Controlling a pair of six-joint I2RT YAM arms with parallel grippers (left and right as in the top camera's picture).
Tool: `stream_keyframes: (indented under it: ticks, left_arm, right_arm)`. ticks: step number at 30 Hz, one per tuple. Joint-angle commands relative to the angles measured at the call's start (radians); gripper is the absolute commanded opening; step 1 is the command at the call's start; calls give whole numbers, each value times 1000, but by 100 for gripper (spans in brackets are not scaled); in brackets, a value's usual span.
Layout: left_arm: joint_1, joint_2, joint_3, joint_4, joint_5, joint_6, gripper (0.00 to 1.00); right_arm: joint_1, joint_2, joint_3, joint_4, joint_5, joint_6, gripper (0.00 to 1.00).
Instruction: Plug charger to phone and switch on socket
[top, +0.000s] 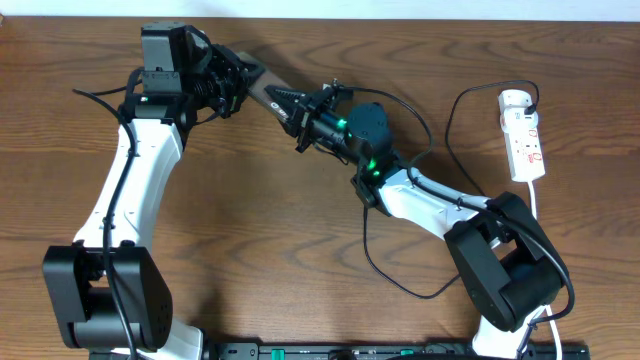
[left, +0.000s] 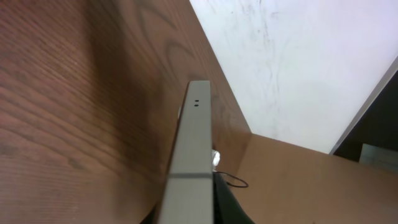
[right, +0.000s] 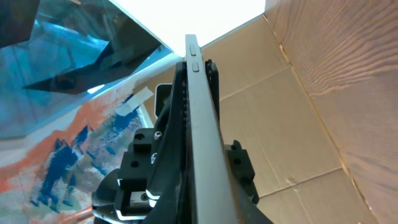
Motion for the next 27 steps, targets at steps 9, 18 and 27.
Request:
stream_keyframes:
  ticks: [9,18,27]
  left_arm:
    - [-22,-11,9,3,20,36,7]
    - [-22,-11,9,3,20,36,7]
    - [-21,-11,9,3,20,37,7]
  right_arm:
    - [37,-6,11,2,-65,-63,25]
    - [37,-6,11,2,-65,-63,32]
    - [37,-6,11,2,-65,-63,71]
